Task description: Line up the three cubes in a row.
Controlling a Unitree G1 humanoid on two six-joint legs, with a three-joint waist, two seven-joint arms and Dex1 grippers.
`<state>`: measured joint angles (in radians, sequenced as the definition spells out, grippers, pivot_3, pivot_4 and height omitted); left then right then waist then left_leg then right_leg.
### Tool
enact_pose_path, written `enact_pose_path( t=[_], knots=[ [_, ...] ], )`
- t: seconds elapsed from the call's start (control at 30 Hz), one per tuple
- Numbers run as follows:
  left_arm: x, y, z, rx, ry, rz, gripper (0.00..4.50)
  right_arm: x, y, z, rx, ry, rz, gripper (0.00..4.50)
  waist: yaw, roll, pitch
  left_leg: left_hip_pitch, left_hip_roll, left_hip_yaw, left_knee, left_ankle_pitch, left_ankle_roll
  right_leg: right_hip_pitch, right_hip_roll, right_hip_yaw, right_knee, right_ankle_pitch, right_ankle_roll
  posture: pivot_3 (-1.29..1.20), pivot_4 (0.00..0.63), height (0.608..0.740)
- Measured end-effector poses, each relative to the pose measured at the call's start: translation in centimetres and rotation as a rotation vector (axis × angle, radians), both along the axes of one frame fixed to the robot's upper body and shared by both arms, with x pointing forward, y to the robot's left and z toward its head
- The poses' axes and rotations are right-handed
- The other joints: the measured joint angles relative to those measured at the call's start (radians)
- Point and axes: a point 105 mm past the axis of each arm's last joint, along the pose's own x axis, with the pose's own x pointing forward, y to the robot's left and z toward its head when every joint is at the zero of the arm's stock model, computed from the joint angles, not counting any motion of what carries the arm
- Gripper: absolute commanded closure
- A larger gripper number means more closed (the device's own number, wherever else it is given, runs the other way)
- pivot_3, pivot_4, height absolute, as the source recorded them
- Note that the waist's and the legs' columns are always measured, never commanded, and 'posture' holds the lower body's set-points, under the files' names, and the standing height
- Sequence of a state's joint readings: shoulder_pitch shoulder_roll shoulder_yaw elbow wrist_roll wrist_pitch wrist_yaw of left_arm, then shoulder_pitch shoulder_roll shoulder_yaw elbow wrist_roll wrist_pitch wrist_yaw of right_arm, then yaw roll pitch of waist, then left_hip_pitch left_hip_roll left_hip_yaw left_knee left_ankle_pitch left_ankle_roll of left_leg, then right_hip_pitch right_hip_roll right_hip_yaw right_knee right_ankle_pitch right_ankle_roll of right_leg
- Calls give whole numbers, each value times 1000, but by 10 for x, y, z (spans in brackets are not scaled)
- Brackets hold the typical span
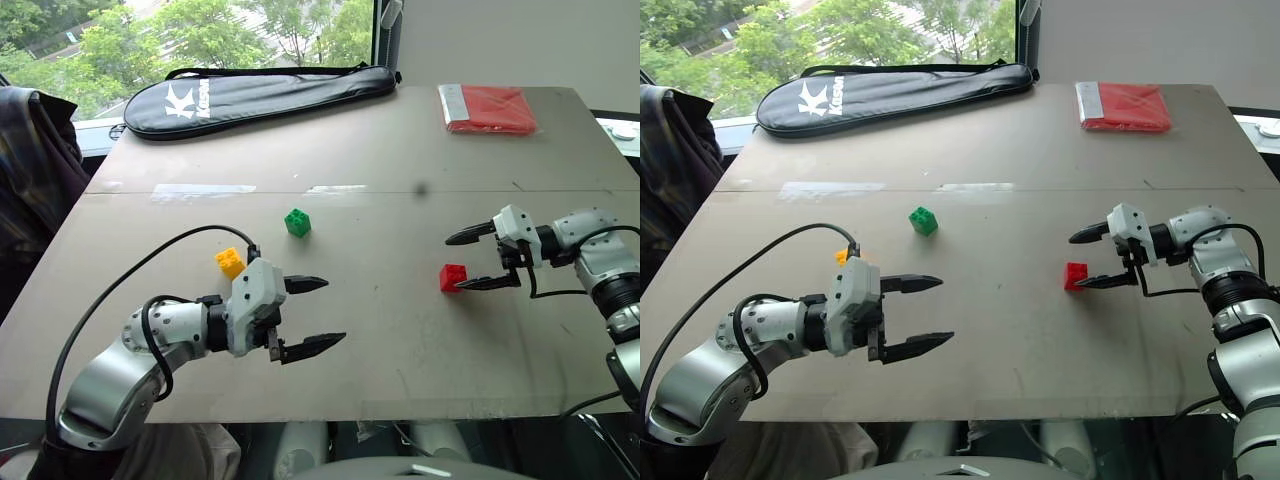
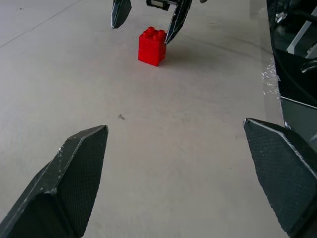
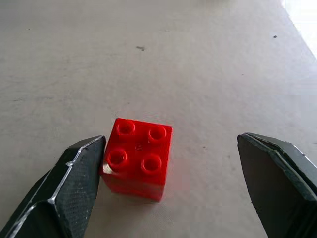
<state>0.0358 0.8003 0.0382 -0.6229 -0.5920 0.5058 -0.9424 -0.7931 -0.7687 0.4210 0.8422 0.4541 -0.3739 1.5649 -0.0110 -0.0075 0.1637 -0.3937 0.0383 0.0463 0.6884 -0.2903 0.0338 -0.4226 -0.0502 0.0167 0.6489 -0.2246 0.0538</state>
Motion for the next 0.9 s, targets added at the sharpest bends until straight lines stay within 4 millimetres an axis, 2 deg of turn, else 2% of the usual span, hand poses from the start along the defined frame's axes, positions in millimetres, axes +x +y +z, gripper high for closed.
enact_pose_path(
  t=[0.23, 0.6, 0.9],
  knots=[
    [5, -6, 11, -2, -49, -34, 0, 0, -8, -10, -47, 13, -31, 118, -1, 0, 0, 1, -1, 1, 1, 1, -2, 0, 0, 0, 4, 0, 0, 0, 150, 708],
    [4, -7, 10, 0, -39, -49, 0, 4, -5, -16, -54, 9, -48, 118, -2, 0, 0, 1, -1, 1, 1, 2, -3, 0, 1, 0, 7, 0, 0, 0, 150, 708],
    [4, -8, 10, -1, -37, -42, 0, 8, -13, -16, -91, -10, -77, 118, -3, 0, 0, 2, -1, 1, 1, 2, -3, 0, 1, 0, 7, 0, 0, 0, 150, 708]
  ],
)
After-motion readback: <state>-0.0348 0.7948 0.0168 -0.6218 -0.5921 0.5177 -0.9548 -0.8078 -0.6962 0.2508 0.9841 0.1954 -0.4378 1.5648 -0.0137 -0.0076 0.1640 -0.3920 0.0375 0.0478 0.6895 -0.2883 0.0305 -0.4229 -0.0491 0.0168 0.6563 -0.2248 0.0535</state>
